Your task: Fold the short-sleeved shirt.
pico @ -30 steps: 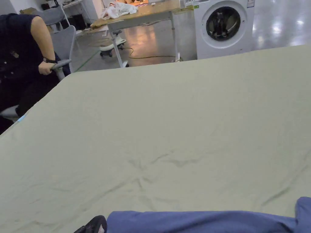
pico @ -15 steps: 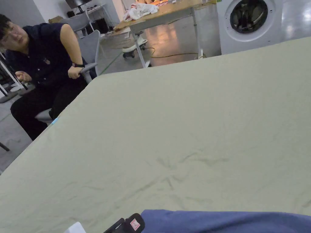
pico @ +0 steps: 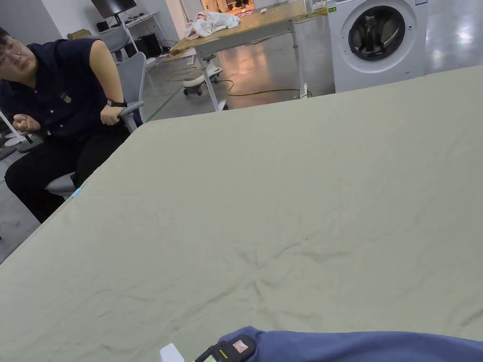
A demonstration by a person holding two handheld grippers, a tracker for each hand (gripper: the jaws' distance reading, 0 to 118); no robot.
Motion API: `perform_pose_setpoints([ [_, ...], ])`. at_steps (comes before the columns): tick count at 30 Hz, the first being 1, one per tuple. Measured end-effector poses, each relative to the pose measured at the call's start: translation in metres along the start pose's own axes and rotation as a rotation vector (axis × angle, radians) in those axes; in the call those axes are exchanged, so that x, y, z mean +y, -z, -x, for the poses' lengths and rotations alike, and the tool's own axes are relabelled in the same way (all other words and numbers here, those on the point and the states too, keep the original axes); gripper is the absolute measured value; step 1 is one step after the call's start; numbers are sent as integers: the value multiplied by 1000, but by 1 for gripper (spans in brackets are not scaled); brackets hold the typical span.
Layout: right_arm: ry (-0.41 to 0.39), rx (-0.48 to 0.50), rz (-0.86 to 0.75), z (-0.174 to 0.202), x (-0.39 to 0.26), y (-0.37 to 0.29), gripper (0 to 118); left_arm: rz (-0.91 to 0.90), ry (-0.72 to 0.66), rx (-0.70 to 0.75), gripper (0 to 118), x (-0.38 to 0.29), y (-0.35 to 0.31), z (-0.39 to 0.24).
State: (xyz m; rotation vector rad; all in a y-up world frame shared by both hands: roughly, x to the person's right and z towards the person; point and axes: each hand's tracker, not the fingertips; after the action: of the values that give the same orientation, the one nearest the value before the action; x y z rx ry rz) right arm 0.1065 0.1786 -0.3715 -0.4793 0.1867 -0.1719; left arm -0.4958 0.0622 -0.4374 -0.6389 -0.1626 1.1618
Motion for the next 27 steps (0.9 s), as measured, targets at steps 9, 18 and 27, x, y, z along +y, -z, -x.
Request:
perform_pose_setpoints([
  [9, 15, -4, 10, -4, -7, -4, 0, -196, 143, 2, 9, 15, -46, -37],
  [18, 61, 35, 14, -2, -13, 12, 0, -301, 647, 284, 9, 21, -102, -119],
  [27, 93, 53, -22, 6, -14, 5, 0, 60, 915, 219, 10, -107, 48, -151],
])
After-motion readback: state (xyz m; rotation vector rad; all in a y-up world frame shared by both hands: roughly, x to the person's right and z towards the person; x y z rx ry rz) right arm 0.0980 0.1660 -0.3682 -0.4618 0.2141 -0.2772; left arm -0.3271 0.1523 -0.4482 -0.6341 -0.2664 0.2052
